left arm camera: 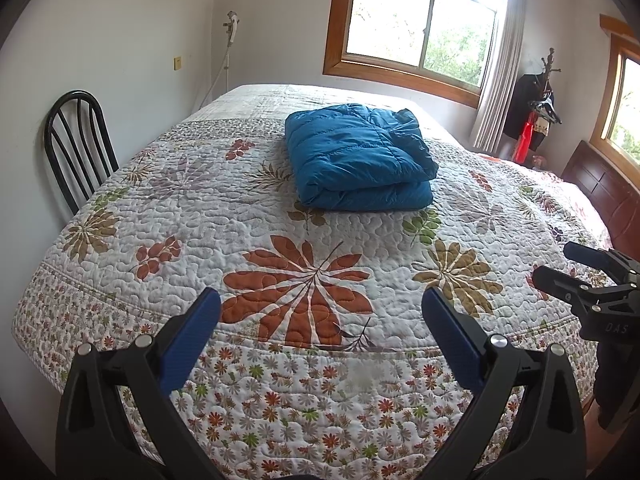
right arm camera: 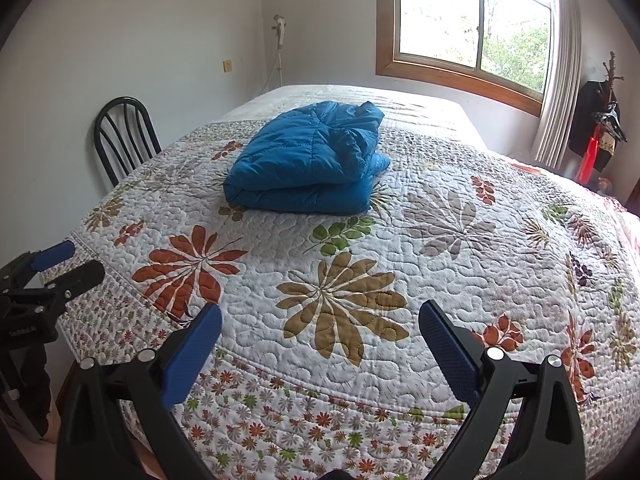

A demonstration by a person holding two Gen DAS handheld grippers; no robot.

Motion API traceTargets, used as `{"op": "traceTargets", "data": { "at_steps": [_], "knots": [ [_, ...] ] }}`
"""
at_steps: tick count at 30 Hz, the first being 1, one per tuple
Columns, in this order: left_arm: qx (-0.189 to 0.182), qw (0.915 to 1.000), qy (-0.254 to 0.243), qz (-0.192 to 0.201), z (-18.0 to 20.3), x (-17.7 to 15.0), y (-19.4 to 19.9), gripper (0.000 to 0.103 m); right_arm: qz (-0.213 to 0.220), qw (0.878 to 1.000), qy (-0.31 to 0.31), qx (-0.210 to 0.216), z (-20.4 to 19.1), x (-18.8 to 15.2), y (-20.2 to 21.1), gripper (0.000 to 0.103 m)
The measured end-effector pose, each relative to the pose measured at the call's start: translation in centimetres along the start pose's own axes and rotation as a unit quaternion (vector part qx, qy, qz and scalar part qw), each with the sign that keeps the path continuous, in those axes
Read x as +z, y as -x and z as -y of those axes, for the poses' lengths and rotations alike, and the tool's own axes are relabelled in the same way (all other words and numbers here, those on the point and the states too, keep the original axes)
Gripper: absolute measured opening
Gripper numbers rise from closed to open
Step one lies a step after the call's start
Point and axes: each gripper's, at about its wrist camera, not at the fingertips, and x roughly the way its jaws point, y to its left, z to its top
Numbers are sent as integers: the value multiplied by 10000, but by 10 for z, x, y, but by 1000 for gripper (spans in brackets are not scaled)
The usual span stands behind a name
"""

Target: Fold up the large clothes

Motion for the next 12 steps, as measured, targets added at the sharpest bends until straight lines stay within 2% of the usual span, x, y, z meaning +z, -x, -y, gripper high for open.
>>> {"op": "traceTargets", "data": {
  "at_steps": [12],
  "knots": [
    [-15,10000,38,-33,-3,0,-3,100,-11,10000,28,18,0,0,-1,99]
  ]
}}
